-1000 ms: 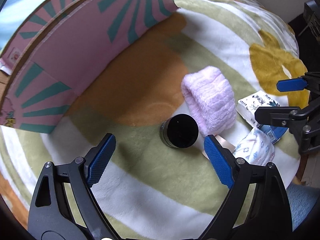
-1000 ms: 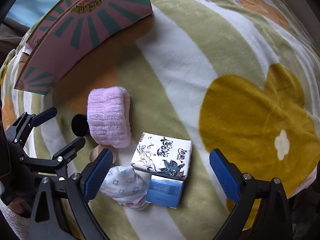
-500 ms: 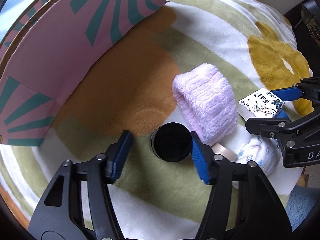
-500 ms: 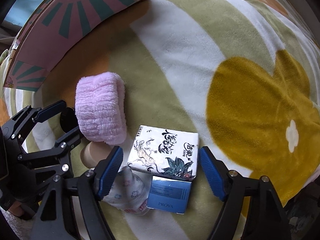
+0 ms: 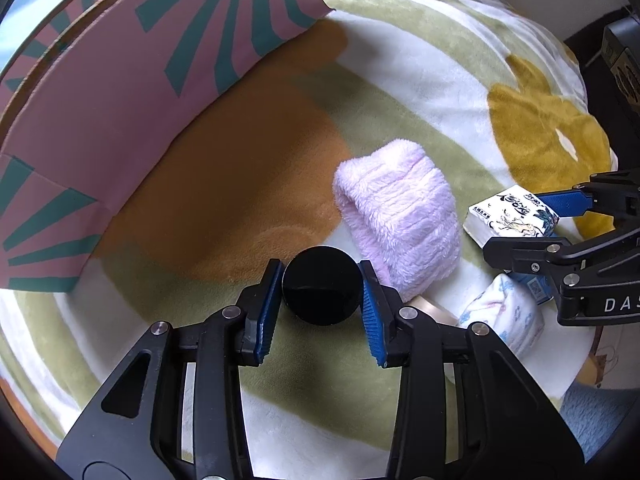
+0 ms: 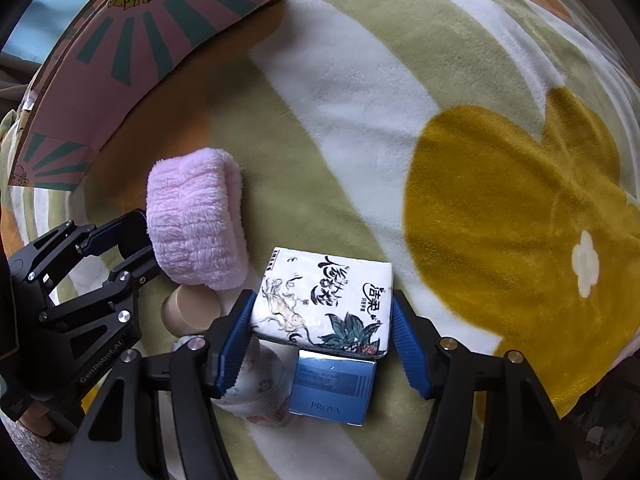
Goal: Organize objects
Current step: 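Lift the cap and tissue pack and carry them over the cardboard box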
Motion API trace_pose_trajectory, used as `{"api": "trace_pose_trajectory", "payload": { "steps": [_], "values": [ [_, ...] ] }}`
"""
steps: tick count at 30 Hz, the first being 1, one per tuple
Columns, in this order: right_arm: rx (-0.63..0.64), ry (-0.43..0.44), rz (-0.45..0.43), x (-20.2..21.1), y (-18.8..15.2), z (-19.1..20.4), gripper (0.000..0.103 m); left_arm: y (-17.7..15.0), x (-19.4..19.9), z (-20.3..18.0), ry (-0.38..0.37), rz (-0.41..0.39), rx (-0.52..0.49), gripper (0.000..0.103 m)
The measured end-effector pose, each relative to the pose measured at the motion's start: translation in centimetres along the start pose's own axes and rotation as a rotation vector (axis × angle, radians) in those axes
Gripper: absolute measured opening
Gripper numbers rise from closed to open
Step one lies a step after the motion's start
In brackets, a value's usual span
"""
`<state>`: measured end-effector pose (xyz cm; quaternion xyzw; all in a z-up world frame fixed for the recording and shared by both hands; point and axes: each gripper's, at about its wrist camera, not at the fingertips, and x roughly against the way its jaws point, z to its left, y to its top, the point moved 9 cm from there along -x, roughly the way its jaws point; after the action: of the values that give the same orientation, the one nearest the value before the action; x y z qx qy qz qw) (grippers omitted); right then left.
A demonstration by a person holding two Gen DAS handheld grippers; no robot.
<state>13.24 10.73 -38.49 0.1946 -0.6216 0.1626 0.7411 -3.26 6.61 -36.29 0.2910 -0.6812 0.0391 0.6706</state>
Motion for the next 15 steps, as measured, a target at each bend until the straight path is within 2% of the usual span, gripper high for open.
{"api": "trace_pose_trajectory", "payload": {
  "steps": [6,15],
  "values": [
    [0.013,0.007,-0.013,1.0,-0.4,-1.4,0.061,0.2,1.8,0.7,-0.004,-0.015,0.035,0.034],
    [0.075,0.013,-0.047,4.2,-0.1,-4.0,0.061,2.6,5.1,-0.1,0.013,-0.044,0.113,0.034]
  ]
}}
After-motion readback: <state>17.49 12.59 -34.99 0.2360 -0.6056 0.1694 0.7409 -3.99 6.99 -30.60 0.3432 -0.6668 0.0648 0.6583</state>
